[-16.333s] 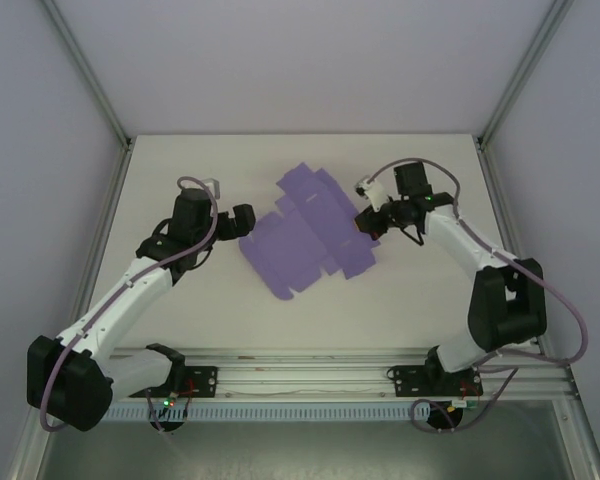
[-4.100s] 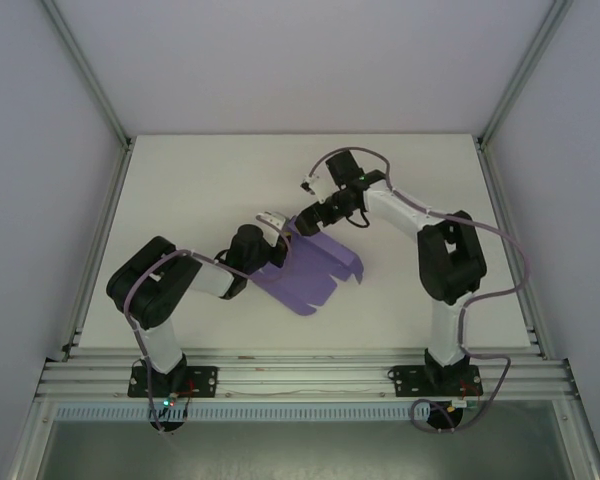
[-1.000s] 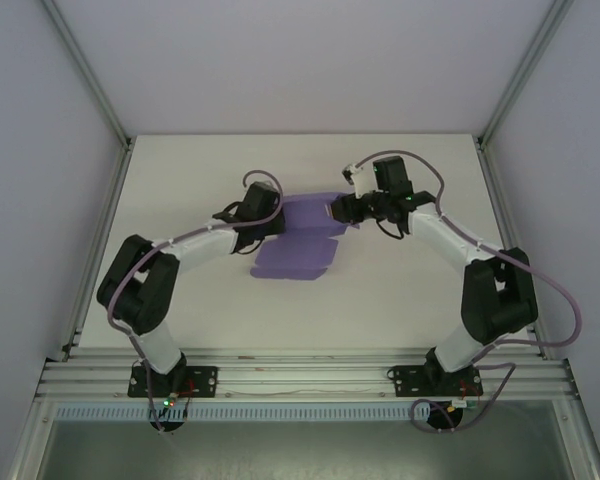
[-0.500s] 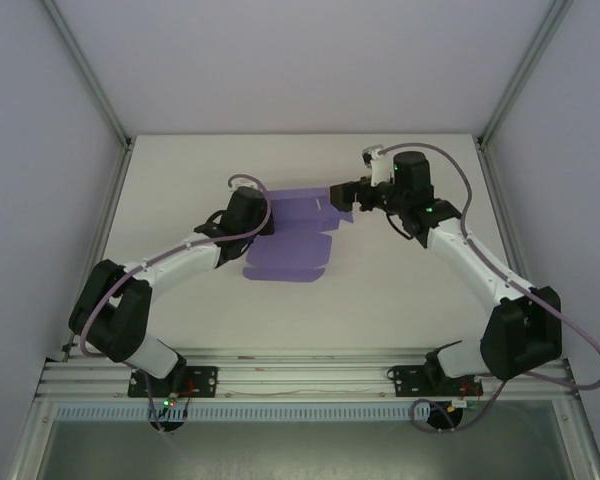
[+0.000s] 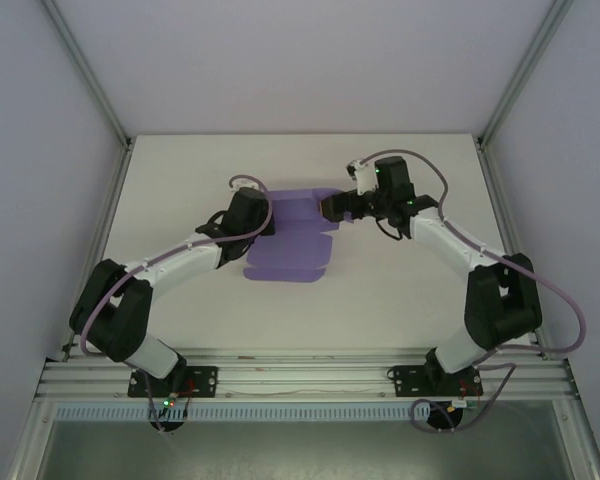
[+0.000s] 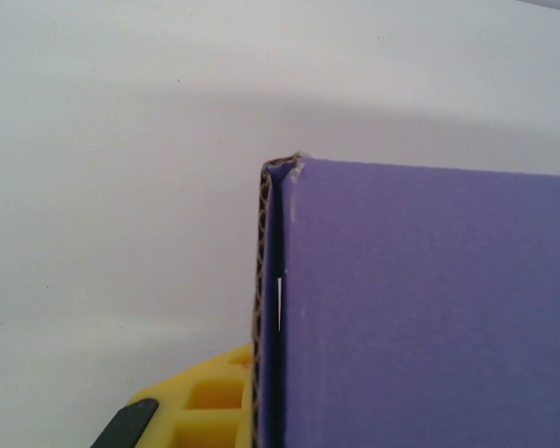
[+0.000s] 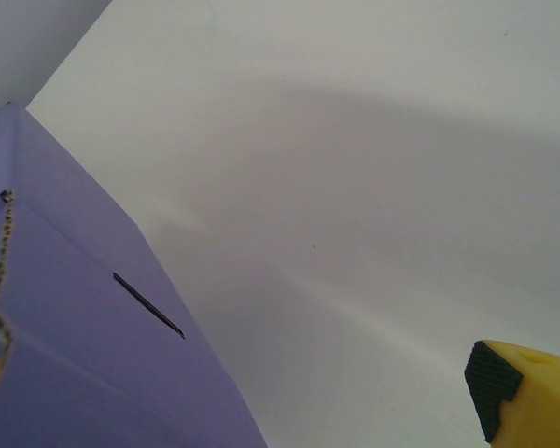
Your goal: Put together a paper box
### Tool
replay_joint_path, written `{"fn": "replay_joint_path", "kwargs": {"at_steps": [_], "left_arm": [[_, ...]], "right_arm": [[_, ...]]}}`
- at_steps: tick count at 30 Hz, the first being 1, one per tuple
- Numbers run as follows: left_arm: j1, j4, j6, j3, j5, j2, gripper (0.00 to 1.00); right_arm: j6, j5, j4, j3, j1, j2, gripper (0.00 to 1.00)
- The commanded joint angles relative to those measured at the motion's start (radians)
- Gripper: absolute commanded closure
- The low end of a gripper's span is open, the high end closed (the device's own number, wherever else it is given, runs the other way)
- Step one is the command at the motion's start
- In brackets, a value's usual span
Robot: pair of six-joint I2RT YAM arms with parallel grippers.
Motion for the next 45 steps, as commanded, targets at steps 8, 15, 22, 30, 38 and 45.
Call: {"fn": "replay_joint_path", "kwargs": {"at_steps": [8, 15, 22, 30, 38, 45], "left_arm": [[-0.042, 0.013, -0.039, 0.031, -0.059, 0.072, 1.00], [-0.037, 0.019, -0.053, 0.005, -0.081, 0.038, 1.00], [-0.015, -0.016, -0.053, -0.009, -0.144, -0.023, 1.00], [0.008, -0.017, -0.043, -0.032, -0.089, -0.067, 1.00], [0.008, -0.012, -0.055, -0.035, -0.051, -0.063, 1.00], [0.008, 0.010, -0.059, -0.028, 0.009, -0.033, 1.00]], "right_arm": [[0.263, 0.428, 0.356, -0.048, 0.140, 0.054, 0.00], [0.323, 0.610, 0.317, -0.157, 0.149, -0.076, 0.00], [0.217, 0.573, 0.034, -0.199, 0.133, -0.247, 0.00], [0.205, 0.532, 0.016, -0.262, 0.118, -0.257, 0.00], [0.218, 0.407, 0.135, -0.222, 0.095, -0.143, 0.00], [0.235, 0.318, 0.270, -0.209, 0.095, -0.090, 0.01]]}}
